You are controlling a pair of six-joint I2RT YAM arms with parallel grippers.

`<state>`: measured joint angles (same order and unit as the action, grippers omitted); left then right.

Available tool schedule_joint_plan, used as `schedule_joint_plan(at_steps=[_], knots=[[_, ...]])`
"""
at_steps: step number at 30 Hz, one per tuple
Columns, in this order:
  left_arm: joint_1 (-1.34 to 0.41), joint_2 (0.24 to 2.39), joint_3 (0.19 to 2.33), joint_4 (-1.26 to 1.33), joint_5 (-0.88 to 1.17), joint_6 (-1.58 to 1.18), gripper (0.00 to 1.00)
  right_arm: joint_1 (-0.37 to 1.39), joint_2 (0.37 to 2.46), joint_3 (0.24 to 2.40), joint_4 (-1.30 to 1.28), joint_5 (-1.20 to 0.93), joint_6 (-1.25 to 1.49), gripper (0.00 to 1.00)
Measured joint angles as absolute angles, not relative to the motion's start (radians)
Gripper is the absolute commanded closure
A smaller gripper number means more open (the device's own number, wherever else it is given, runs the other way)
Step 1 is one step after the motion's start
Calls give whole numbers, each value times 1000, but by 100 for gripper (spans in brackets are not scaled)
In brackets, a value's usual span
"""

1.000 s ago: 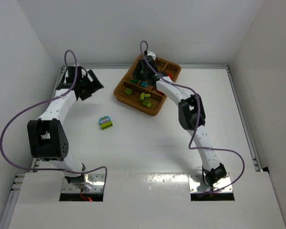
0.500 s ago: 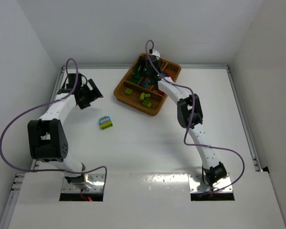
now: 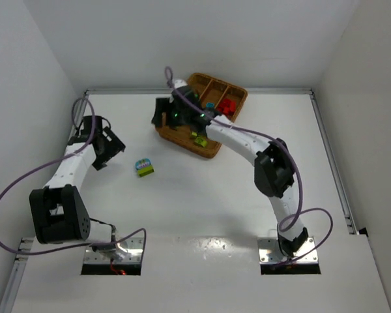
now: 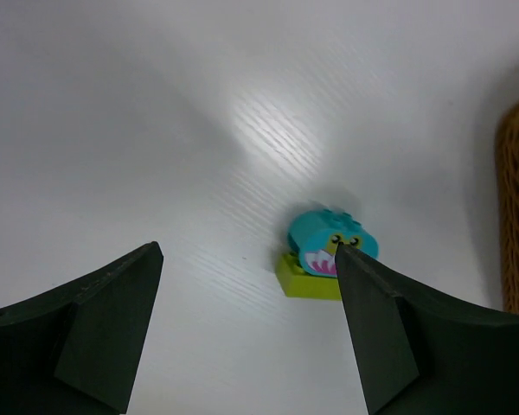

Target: Sort the legos into containers by color

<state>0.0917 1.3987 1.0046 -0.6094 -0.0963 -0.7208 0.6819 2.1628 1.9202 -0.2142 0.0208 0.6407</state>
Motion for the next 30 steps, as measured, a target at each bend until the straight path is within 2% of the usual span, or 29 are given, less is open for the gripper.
schedule_joint_plan(at_steps=[5,6,7,11,24,25,30], knots=[[193,1347,976,-636,-105,-743,13,834,2156,1791,-300,-16,610,24],[200,1347,975,-639,-101,-745,13,843,2161,1777,-322,-31,609,21],[207,1347,971,-638,-95,-745,13,848,2175,1778,-348,-41,608,14],[225,1347,946,-639,-65,-745,14,864,2284,1895,-433,-54,581,5],[287,1326,913,-632,-15,-742,14,959,2431,2070,-460,-12,556,3],[290,1326,911,-628,-10,-742,14,965,2446,2089,-462,4,555,0],[292,1326,911,-623,11,-739,14,991,2510,2143,-482,123,541,0]])
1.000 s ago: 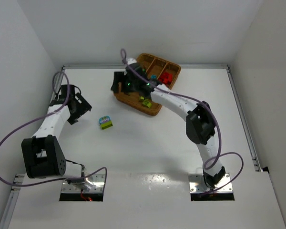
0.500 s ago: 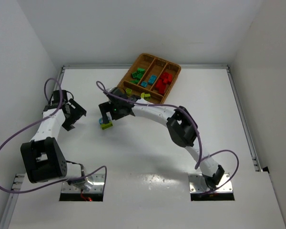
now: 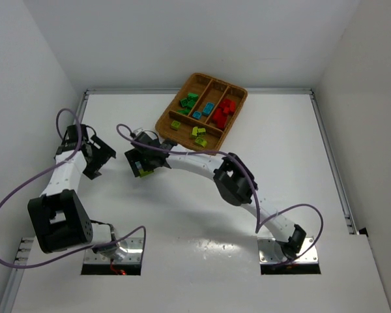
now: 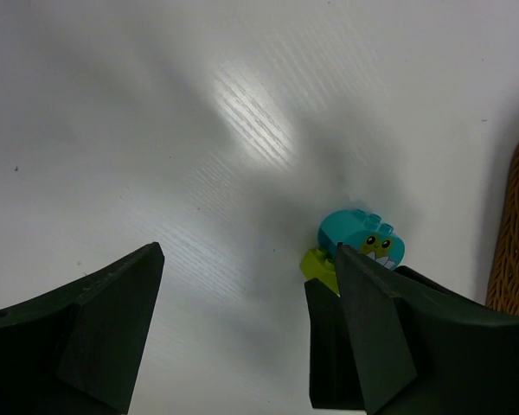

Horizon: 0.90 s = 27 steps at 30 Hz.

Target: Sort the legos into containers by color

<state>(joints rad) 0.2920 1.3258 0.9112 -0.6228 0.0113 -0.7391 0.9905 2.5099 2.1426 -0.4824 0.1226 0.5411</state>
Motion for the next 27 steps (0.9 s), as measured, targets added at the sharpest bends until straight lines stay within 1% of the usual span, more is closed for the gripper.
schedule_joint_plan(at_steps=[4,8,9,14,15,17,18,20,23,24,26,27], knots=[[292,1324,911,-622,17,-738,14,1014,2528,2143,-507,202,542,0],[292,1315,911,-622,17,-736,14,1028,2532,2143,-511,238,547,12],[292,1314,911,-622,17,-734,14,1028,2532,2138,-506,240,553,17],[292,1313,908,-619,17,-722,14,1021,2500,2031,-412,261,565,26],[292,1313,904,-618,18,-721,14,1019,2495,2019,-402,262,564,30],[292,1313,894,-616,23,-719,14,1016,2494,2016,-394,262,559,31],[292,1313,890,-616,27,-718,14,1015,2494,2015,-393,262,556,35],[292,1313,886,-615,35,-716,14,1015,2490,2002,-379,263,549,35],[292,1313,886,-611,42,-713,14,1014,2474,1971,-356,263,530,18],[292,1313,886,-609,45,-711,14,1014,2472,1966,-352,263,521,14],[292,1313,886,-605,51,-706,14,1014,2471,1964,-353,269,497,10],[292,1313,886,-603,55,-702,14,1014,2471,1967,-359,271,485,10]])
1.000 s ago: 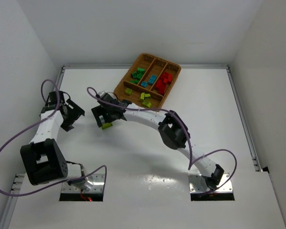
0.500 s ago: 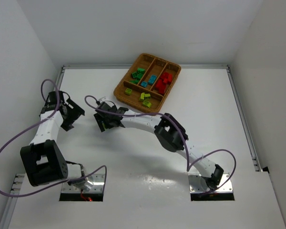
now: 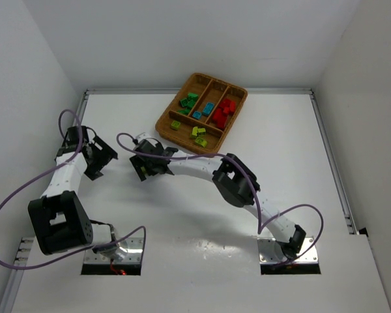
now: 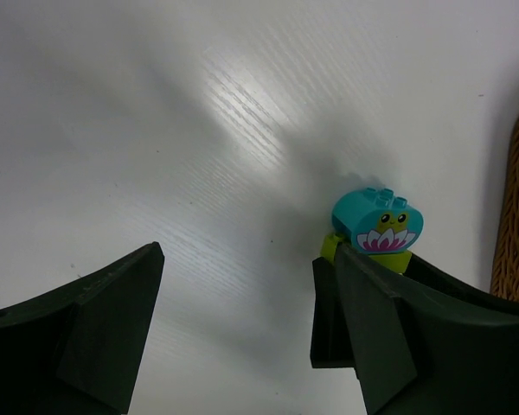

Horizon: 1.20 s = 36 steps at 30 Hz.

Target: Sort the legos into containers by color

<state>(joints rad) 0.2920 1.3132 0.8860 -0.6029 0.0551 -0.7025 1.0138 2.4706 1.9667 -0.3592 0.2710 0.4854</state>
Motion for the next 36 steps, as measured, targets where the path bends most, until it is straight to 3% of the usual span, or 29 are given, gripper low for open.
schedule_joint_plan(at_steps=[3,7,12,16,19,24,31,36], knots=[[292,1313,886,-599,65,-693,14,1010,2477,1991,-395,277,444,10],[292,1313,886,-596,84,-690,14,1004,2510,2042,-416,281,402,23],[292,1313,886,-596,96,-687,14,1004,2515,2045,-397,281,379,27],[292,1313,878,-588,116,-684,14,1007,2516,2047,-394,283,367,48],[292,1313,868,-588,131,-676,14,1011,2511,2028,-366,287,365,50],[292,1330,846,-546,266,-653,14,1009,2357,1751,-233,251,366,51],[235,1373,824,-474,484,-652,14,992,1959,1301,-178,180,363,51],[145,1447,859,-416,691,-643,13,974,1752,1149,-178,159,397,52]])
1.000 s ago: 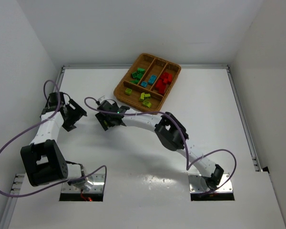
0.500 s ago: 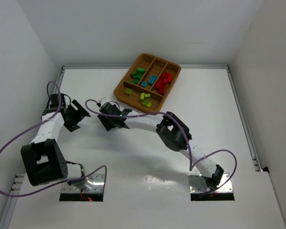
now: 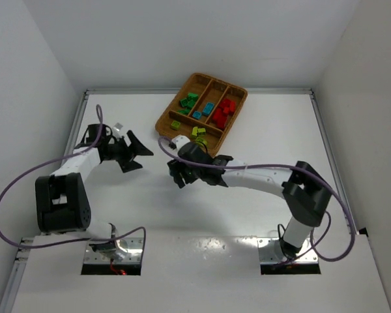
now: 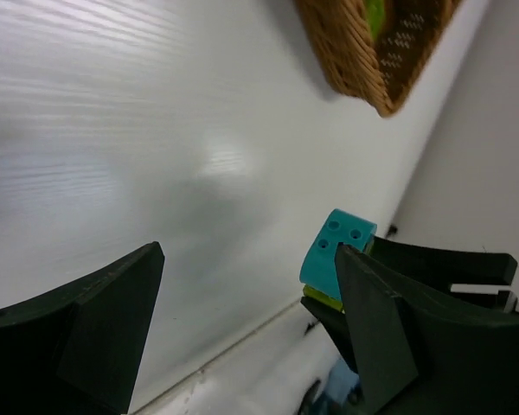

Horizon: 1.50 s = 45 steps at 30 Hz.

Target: Sort the legos into containers by color

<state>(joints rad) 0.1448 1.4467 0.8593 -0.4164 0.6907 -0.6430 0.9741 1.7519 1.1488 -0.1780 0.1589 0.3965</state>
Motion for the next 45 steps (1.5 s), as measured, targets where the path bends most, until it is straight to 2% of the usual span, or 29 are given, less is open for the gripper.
schedule_joint_plan(at_steps=[4,9,20,27,35,41,44,45], knots=[[86,1534,875,-387,860,-625,8,972,1652,1059,-182,152,447,52],[-11,1555,878,-368,994,-602,5,972,1636,1050,-189,148,476,52],[-146,1668,888,-255,1108,-596,5,965,1635,1050,-196,147,491,52],[-160,1704,888,-242,1152,-604,20,929,1627,1050,-196,142,494,52],[-170,1707,888,-224,1201,-616,27,918,1626,1050,-196,138,494,52],[-187,1725,888,-185,1213,-657,27,918,1626,1050,-196,136,494,52],[-187,1731,897,-166,1217,-675,34,918,1626,1050,-196,129,494,52],[-187,1734,905,-163,1217,-683,41,918,1626,1051,-196,128,494,52]])
